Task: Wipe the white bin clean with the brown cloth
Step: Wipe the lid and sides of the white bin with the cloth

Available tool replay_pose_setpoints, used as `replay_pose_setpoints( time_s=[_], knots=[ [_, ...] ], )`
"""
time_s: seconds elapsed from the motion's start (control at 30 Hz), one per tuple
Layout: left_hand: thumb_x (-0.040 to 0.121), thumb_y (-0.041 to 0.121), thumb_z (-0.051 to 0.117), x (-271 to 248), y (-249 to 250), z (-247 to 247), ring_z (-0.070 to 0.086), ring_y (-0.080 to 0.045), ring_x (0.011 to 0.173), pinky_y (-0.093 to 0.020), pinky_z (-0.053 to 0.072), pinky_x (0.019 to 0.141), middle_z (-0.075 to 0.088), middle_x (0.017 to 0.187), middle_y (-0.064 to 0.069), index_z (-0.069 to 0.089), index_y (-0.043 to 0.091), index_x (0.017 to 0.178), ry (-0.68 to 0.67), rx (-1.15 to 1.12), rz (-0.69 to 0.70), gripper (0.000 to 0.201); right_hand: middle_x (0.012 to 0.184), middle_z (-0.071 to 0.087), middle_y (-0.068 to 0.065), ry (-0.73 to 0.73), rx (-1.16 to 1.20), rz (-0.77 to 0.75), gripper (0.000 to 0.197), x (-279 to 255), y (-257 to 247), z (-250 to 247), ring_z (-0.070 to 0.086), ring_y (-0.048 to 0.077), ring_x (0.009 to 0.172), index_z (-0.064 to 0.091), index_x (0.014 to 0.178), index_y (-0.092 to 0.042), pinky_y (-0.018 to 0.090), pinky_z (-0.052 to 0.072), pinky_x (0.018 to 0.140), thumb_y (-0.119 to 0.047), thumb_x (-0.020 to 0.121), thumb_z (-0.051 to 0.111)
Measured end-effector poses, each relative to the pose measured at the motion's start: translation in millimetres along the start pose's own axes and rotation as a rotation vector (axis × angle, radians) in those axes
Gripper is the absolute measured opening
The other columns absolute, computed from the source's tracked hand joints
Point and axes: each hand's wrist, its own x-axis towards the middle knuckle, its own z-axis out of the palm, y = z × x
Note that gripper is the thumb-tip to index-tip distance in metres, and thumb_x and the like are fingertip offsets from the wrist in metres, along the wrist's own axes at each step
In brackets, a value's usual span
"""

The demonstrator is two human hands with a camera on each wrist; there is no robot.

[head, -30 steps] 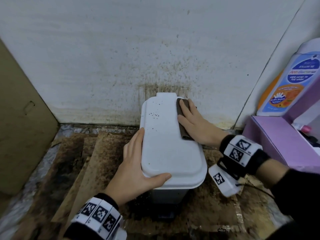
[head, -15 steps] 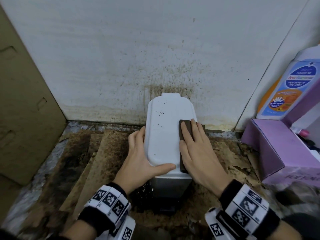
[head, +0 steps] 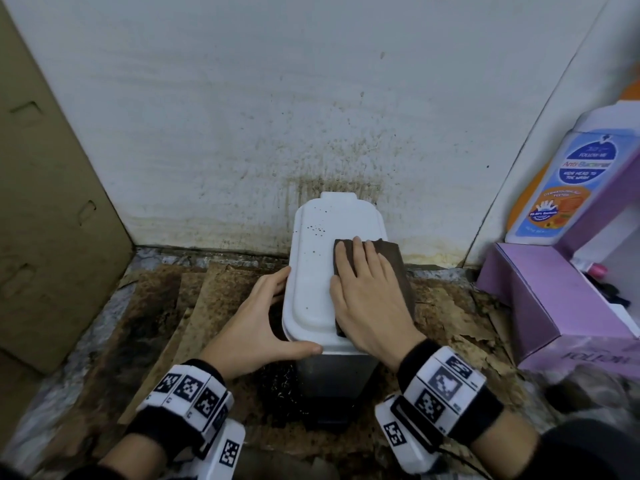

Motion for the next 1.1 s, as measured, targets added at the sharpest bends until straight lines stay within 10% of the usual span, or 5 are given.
replay_pose_setpoints(
  time_s=[0.53, 0.7, 0.87, 0.97, 1.1],
  knots=[
    [0.052, 0.071, 0.087, -2, 3, 3, 0.003, 0.008, 0.151, -0.032, 0.021, 0.124, -0.006, 0.166, 0.027, -0.017, 0.041, 0.158, -0.016, 0.037, -0.058, 0.151, 0.171, 0.001, 0.019, -0.031, 0.15, -0.045, 0.06, 26, -59, 9, -0.003, 0.029, 0.16, 0.013, 0.163, -0.008, 0.042, 0.001, 0.127, -0.033, 0.109, 0.021],
    [0.052, 0.063, 0.093, -9, 10, -6, -0.012, 0.012, 0.145, -0.027, 0.011, 0.122, -0.021, 0.152, 0.038, -0.037, 0.039, 0.149, -0.161, 0.138, -0.089, 0.163, 0.173, 0.001, 0.001, -0.035, 0.658, -0.033, 0.056, 14, -35, -20, -0.006, 0.013, 0.159, 0.012, 0.164, -0.017, 0.028, -0.004, 0.126, -0.031, 0.112, 0.025],
    [0.079, 0.075, 0.062, -6, 35, -6, 0.013, -0.004, 0.149, -0.037, 0.019, 0.122, 0.007, 0.163, 0.019, -0.001, 0.038, 0.158, 0.154, 0.146, -0.05, 0.108, 0.155, 0.045, 0.0, 0.229, 0.661, 0.121, 0.044, -7, 19, -12, 0.036, 0.01, 0.144, 0.041, 0.152, -0.015, 0.021, 0.024, 0.118, -0.017, 0.108, 0.036],
    [0.098, 0.055, 0.049, 12, 60, 12, 0.027, -0.012, 0.145, -0.038, 0.026, 0.121, 0.025, 0.156, 0.008, 0.032, 0.029, 0.152, 0.322, 0.296, 0.066, 0.062, 0.16, 0.035, -0.002, 0.225, 0.638, 0.136, 0.044, -13, 38, 8, 0.025, 0.008, 0.15, 0.042, 0.152, -0.017, 0.028, 0.02, 0.125, -0.022, 0.11, 0.033],
    [0.104, 0.054, 0.032, 33, 72, 43, -0.004, -0.022, 0.156, -0.04, 0.003, 0.127, -0.002, 0.169, -0.007, 0.016, 0.023, 0.161, 0.147, 0.509, -0.089, 0.067, 0.166, 0.02, -0.013, 0.197, 0.719, 0.138, 0.046, -13, 40, 17, 0.013, -0.001, 0.153, 0.037, 0.155, -0.022, 0.016, 0.009, 0.122, -0.034, 0.111, 0.028]
  ],
)
